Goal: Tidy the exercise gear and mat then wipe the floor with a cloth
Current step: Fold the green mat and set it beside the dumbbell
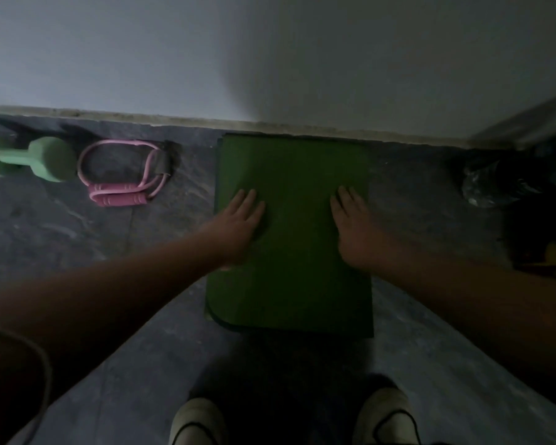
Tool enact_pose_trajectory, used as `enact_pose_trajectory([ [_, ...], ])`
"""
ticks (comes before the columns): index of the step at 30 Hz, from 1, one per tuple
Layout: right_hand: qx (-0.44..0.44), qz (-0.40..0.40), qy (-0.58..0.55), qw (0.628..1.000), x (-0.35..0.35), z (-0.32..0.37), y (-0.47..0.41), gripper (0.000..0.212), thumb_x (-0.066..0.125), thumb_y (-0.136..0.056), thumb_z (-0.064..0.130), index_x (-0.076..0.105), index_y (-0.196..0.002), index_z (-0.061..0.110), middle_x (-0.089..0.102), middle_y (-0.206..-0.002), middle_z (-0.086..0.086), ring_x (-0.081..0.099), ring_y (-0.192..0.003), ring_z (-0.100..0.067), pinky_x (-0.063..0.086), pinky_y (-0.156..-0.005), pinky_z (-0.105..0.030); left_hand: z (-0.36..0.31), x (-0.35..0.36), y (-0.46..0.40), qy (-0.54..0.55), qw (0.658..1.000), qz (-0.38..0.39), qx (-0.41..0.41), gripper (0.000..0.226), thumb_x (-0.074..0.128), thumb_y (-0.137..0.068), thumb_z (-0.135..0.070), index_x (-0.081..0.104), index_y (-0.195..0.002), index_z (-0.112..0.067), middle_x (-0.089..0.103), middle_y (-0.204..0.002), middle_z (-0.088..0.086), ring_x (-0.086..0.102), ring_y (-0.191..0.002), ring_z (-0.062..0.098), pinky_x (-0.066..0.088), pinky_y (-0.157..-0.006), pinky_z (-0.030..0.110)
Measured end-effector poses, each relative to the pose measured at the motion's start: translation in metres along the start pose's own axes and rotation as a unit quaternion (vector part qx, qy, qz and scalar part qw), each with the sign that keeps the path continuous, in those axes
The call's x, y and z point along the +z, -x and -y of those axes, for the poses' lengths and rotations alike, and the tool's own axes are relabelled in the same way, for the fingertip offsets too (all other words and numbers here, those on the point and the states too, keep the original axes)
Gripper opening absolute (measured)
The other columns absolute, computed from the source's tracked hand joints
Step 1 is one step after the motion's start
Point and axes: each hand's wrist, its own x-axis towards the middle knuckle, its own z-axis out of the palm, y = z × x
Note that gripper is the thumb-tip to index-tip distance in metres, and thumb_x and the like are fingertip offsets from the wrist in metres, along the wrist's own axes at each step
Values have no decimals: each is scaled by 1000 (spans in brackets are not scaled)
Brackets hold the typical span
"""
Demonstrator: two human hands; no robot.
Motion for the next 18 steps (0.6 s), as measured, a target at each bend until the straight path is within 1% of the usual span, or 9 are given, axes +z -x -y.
enact_pose_trajectory([
  [1, -22, 3, 7, 1000, 9, 1, 13, 84, 51, -96, 31, 0, -157, 7, -10, -164, -20, -7, -151, -36, 4, -123, -45, -4, 8, 9, 1, 1000, 17, 12, 94, 56, -94, -29, -15, -155, -21, -22, -162, 14, -19, -149, 34, 10, -120, 51],
  [3, -67, 25, 24, 997, 25, 2, 40, 92, 50, -94, 52, -2, -157, 9, -12, -163, -22, -9, -151, -38, 4, -122, -47, -12, 22, 27, -7, 998, 42, 41, 94, 52, -95, -45, -18, -154, -25, -24, -161, 15, -21, -147, 38, 2, -120, 54],
  [5, -99, 48, 33, 993, 37, 1, 60, 101, 52, -90, 61, -7, -157, 15, -17, -162, -21, -13, -150, -38, 2, -121, -48, -19, 32, 41, -25, 996, 62, 60, 100, 53, -90, -59, -19, -154, -29, -27, -160, 14, -22, -146, 42, -2, -121, 57],
  [7, -117, 55, 42, 991, 44, 0, 68, 106, 55, -86, 65, -11, -156, 20, -21, -161, -21, -15, -149, -40, -2, -120, -47, -23, 40, 48, -41, 994, 70, 68, 107, 55, -85, -66, -22, -152, -34, -28, -160, 14, -23, -146, 45, -1, -120, 60],
  [9, -121, 65, 53, 989, 46, 0, 66, 110, 56, -85, 66, -15, -155, 23, -24, -160, -21, -18, -148, -42, -4, -119, -48, -25, 46, 50, -47, 994, 66, 68, 109, 56, -84, -67, -26, -149, -37, -28, -160, 16, -24, -145, 45, -1, -120, 61],
  [11, -120, 65, 66, 988, 47, 1, 63, 111, 58, -84, 65, -16, -155, 22, -24, -159, -24, -17, -148, -43, -2, -120, -50, -25, 50, 49, -50, 995, 64, 64, 109, 57, -85, -65, -27, -149, -37, -29, -160, 16, -24, -145, 46, -1, -119, 63],
  [13, -114, 52, 74, 989, 53, 3, 63, 111, 60, -84, 64, -12, -156, 20, -19, -160, -27, -12, -148, -46, 1, -120, -54, -29, 53, 48, -59, 995, 61, 58, 110, 59, -85, -63, -25, -150, -36, -29, -159, 17, -23, -145, 48, -1, -117, 64],
  [16, -113, 20, 85, 990, 63, 3, 61, 115, 72, -74, 63, 7, -158, 17, 2, -161, -31, 6, -148, -50, 11, -117, -57, -33, 58, 48, -67, 996, 44, 49, 110, 58, -85, -63, -25, -151, -34, -29, -159, 18, -23, -144, 48, -3, -116, 65],
  [18, -113, 21, 81, 990, 68, 1, 59, 118, 73, -73, 63, 3, -157, 18, 2, -161, -30, 7, -148, -50, 10, -117, -57, -31, 61, 48, -65, 996, 45, 49, 108, 56, -87, -63, -27, -149, -35, -33, -155, 15, -29, -141, 45, -4, -116, 64],
])
